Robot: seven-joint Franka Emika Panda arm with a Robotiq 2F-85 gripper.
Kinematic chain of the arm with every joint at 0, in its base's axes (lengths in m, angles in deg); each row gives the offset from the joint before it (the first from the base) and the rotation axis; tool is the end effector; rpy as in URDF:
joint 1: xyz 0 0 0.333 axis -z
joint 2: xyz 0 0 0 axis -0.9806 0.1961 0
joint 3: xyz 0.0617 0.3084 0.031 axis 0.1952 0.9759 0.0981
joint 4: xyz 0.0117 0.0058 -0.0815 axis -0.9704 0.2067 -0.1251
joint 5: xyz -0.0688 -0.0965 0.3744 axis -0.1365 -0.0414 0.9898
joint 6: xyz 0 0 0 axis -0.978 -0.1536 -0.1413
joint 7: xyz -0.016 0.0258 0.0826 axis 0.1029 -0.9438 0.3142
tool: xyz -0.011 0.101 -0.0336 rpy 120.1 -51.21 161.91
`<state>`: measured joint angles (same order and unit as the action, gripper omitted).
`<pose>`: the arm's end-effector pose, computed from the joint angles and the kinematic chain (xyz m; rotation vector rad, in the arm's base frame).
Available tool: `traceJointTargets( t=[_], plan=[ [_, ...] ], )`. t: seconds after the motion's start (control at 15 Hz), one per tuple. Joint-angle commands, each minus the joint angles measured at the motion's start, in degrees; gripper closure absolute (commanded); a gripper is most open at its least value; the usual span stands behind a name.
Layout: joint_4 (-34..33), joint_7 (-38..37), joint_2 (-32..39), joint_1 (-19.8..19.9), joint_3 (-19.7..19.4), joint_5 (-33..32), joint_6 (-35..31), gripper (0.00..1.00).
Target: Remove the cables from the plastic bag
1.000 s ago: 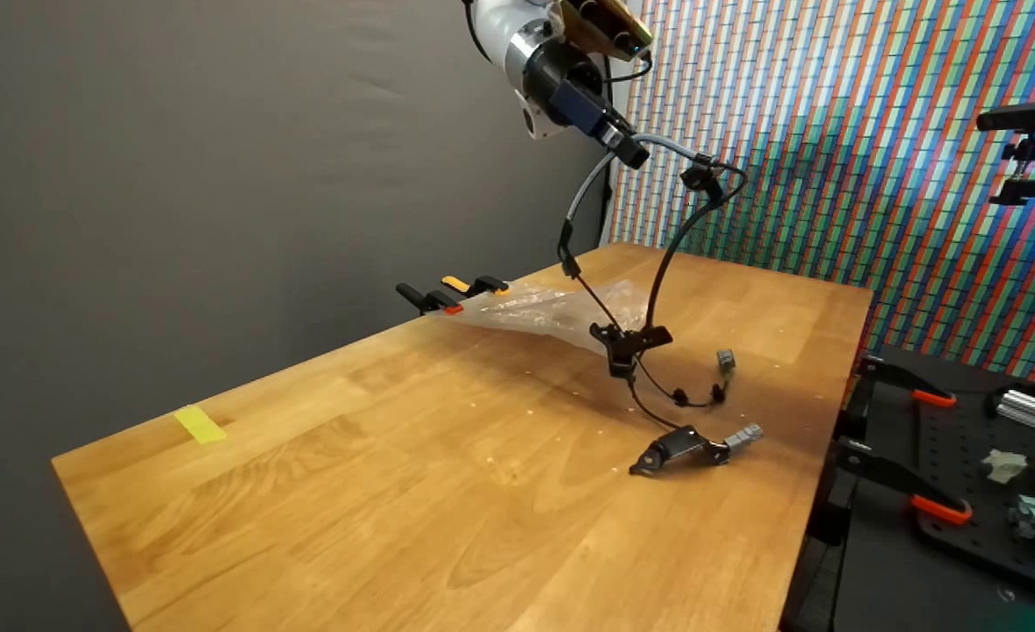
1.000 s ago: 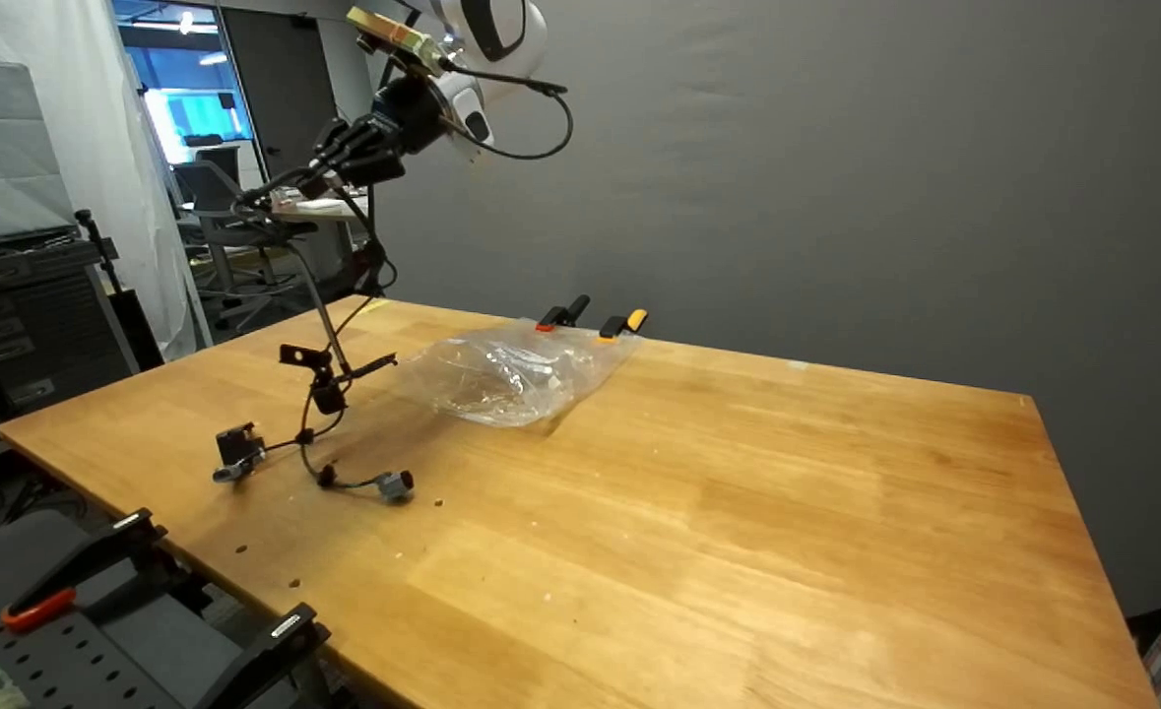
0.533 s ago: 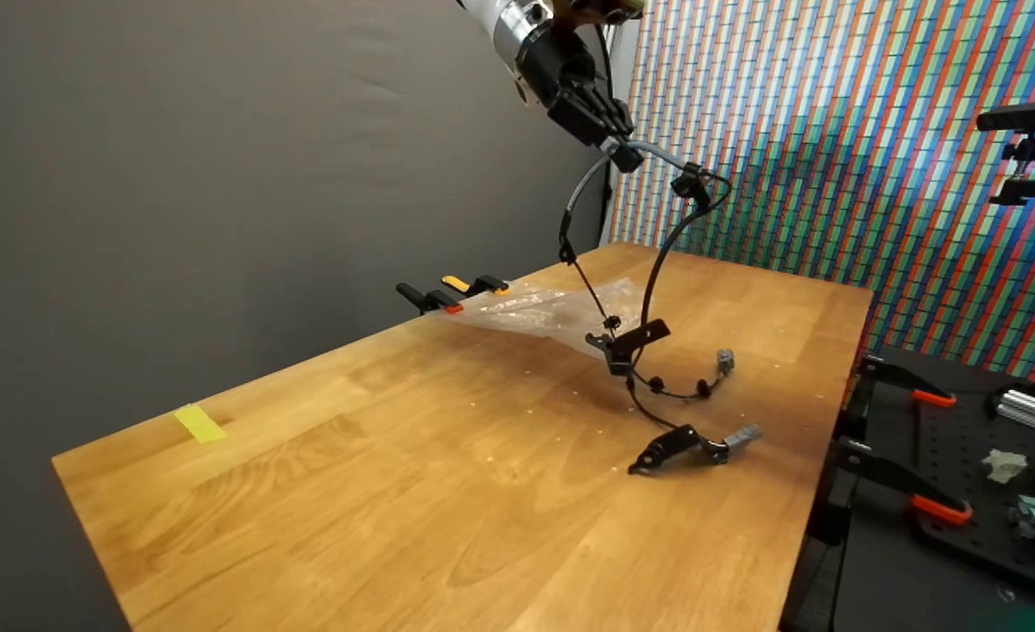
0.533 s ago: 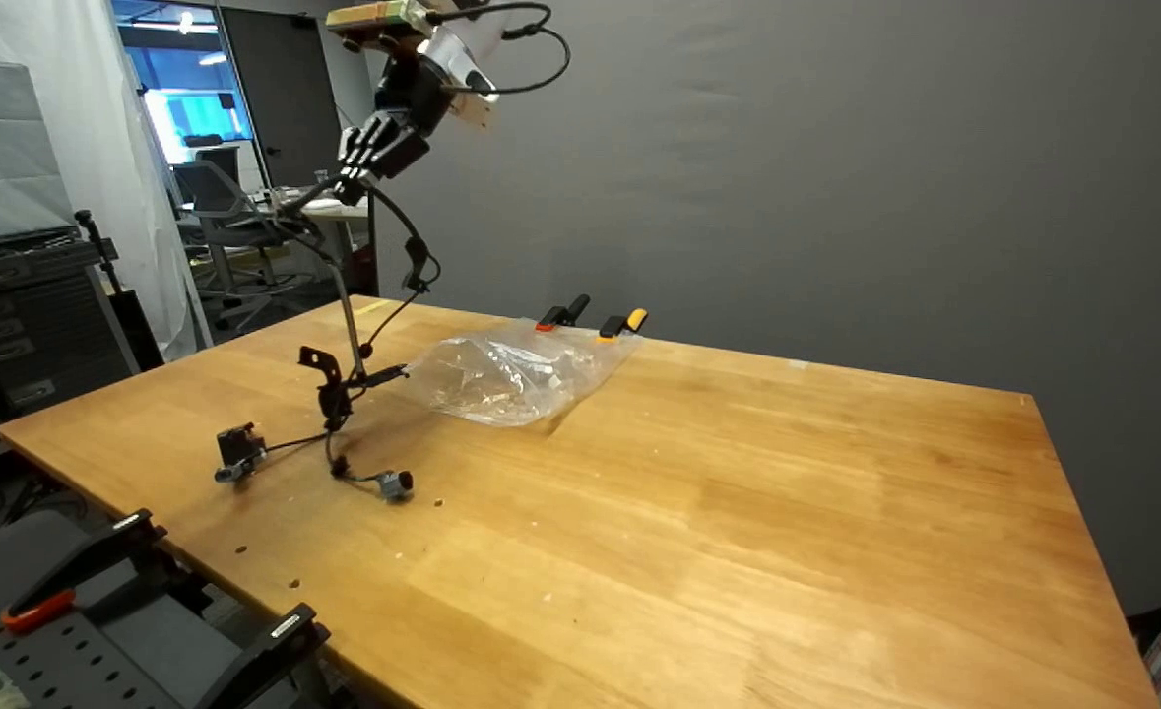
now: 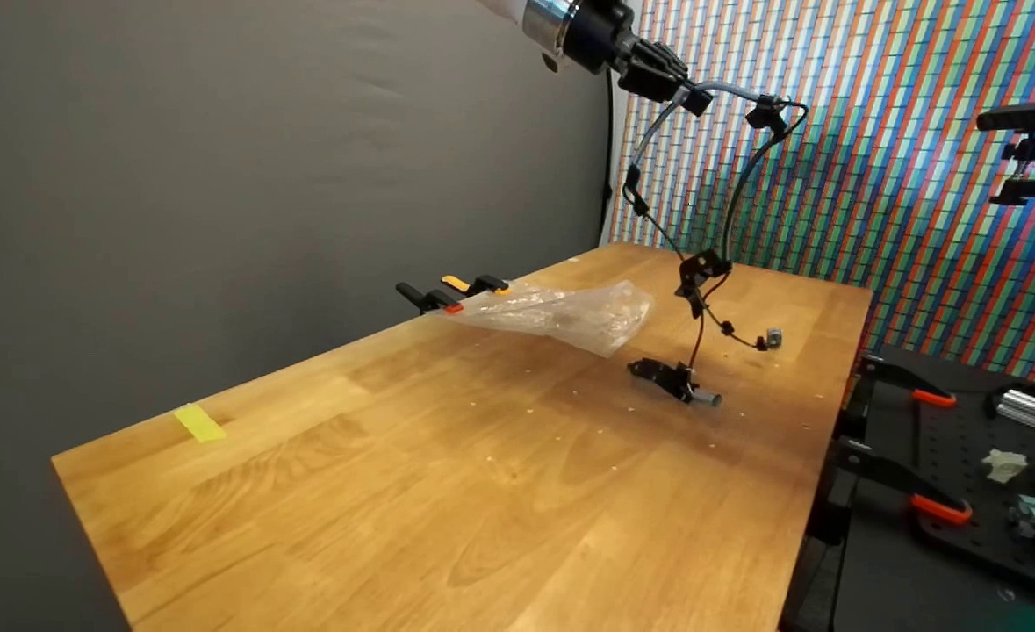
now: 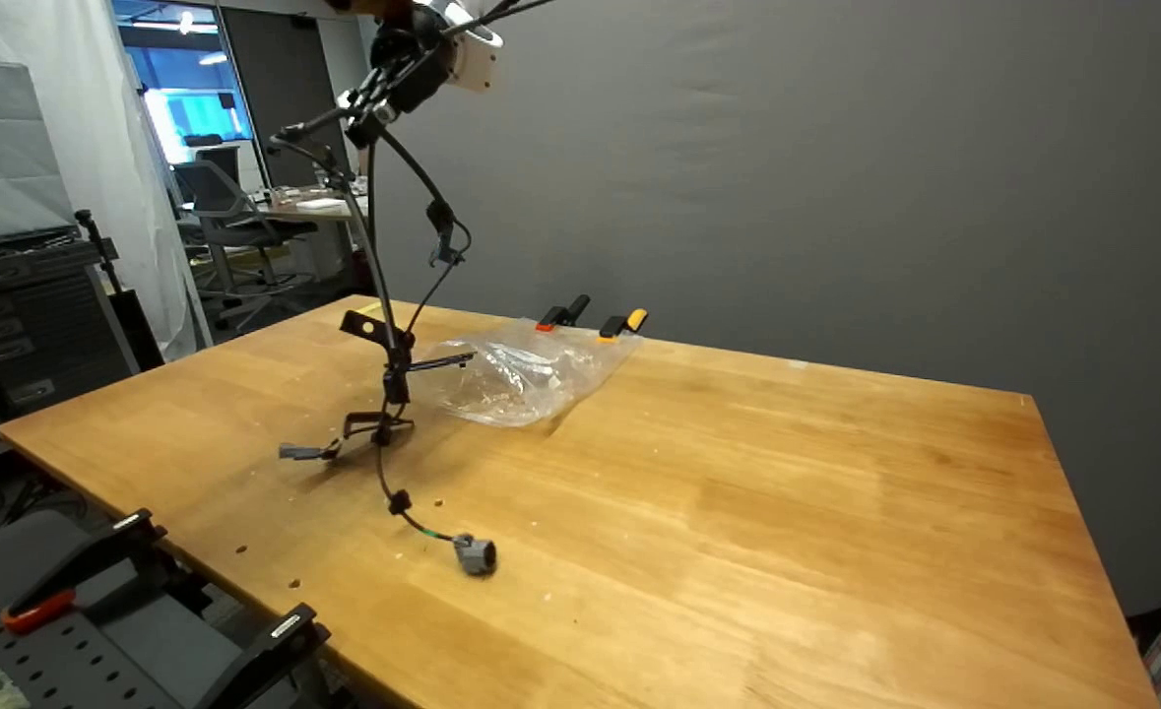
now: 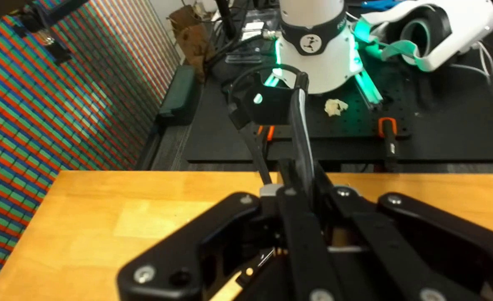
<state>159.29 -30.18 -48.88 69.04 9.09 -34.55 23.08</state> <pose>0.5917 0.0823 0.3853 2.4522 0.0912 -1.3399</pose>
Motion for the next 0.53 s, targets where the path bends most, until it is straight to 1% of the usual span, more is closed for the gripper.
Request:
traceJointTargets(
  t=[0.0,0.2,0.47],
  plan=[
    [11.0,9.02,-3.94,-3.36,-4.16,-2.02,0.0,0.9],
    [16.6,14.48,-2.56,-6.46,-9.46,0.09,-0.03,0.9],
    [18.09,26.38,2.25,-10.09,-15.43,2.49,-0.46,0.9]
  ],
)
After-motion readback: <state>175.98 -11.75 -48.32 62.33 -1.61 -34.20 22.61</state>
